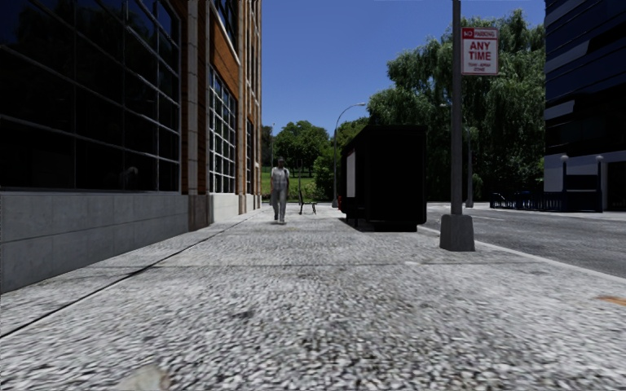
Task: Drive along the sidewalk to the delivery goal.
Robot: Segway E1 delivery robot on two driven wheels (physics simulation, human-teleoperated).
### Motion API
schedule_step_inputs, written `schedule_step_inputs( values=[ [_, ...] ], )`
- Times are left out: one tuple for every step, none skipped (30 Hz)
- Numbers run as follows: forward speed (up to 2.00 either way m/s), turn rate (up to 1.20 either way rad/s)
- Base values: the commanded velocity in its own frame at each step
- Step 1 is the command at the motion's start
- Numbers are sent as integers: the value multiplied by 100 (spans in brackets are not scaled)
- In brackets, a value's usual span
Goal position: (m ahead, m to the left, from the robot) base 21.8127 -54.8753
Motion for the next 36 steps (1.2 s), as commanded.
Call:
schedule_step_inputs(
  values=[
    [200,0],
    [200,0],
    [200,0],
    [200,0],
    [200,0],
    [200,0],
    [200,0],
    [200,0],
    [200,0],
    [200,0],
    [200,0],
    [200,0],
    [200,0],
    [200,0],
    [200,0],
    [200,0],
    [200,0],
    [200,0],
    [200,0],
    [200,0],
    [200,0],
    [200,0],
    [200,0],
    [200,0],
    [200,0],
    [200,0],
    [200,0],
    [200,0],
    [200,-3],
    [200,-6],
    [200,-11],
    [200,-11],
    [200,-18],
    [200,-21],
    [200,-23],
    [200,-23]
  ],
)
